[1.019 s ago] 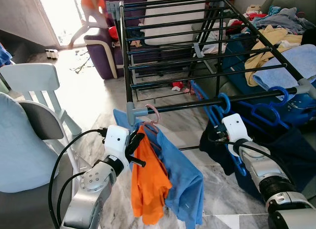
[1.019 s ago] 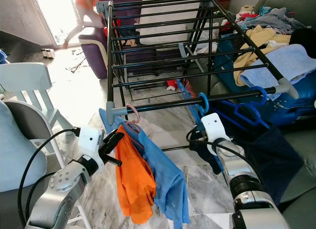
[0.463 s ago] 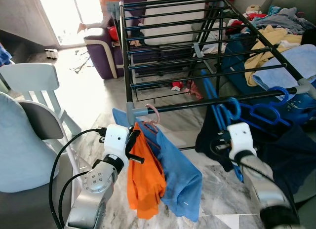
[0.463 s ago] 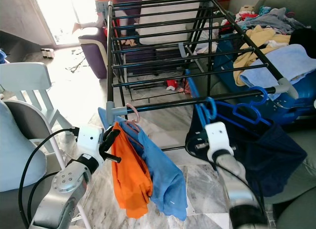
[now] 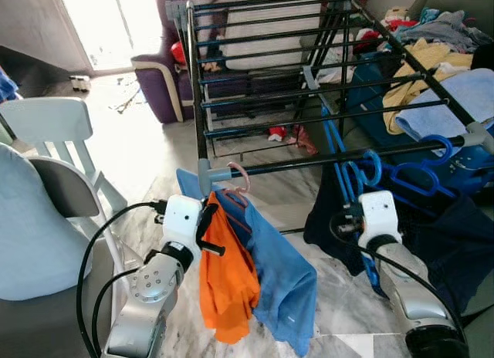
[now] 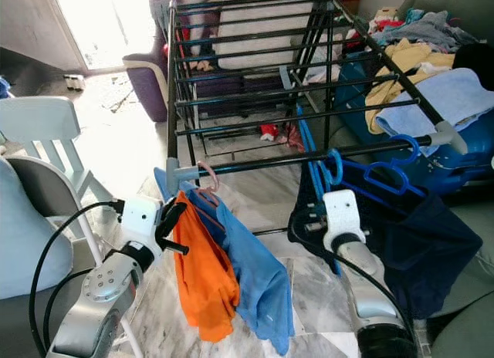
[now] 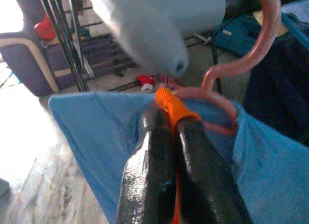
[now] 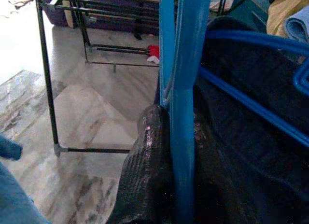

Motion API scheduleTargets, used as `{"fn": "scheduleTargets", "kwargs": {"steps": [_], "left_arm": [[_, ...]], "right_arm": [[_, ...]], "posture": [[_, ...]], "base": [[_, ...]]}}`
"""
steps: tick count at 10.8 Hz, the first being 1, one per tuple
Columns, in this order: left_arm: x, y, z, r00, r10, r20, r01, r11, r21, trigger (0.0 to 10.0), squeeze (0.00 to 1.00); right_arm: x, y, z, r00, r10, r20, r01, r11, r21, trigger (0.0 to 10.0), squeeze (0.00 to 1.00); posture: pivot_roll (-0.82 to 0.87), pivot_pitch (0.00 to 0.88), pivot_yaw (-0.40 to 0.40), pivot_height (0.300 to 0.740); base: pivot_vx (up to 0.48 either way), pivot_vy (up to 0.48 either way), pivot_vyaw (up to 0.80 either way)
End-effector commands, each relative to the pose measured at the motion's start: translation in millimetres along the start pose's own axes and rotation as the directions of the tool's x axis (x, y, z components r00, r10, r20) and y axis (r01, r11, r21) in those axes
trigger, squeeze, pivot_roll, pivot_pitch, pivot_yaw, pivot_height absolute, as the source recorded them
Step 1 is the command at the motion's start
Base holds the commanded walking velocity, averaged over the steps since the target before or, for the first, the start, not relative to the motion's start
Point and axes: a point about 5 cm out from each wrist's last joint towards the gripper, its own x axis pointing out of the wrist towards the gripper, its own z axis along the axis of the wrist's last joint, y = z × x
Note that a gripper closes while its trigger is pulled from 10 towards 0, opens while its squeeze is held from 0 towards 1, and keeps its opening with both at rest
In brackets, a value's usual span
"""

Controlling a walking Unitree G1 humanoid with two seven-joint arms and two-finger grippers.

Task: Hang hanger

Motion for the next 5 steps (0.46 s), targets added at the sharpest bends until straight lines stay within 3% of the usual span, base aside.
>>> {"fn": "scheduleTargets", "kwargs": {"steps": [1,5], "left_arm": [[-0.4,2.1,2.1,1.000,0.014,0.013,-0.014,1.000,0.013,10.0,0.00],[1.3,2.0,2.2,1.000,0.010,0.009,-0.010,1.000,0.013,10.0,0.00]], "right_arm": [[-0.6,3.6,2.6,1.000,0.009,0.006,-0.009,1.000,0.014,10.0,0.00],[-1.8,3.5,2.2,1.000,0.005,-0.007,-0.005,1.000,0.015,10.0,0.00]], "posture": [[-0.05,0.000,0.049,0.740],[-0.05,0.000,0.052,0.740]], "base": [[-0.337,0.000,0.00],[-0.352,0.000,0.00]]}}
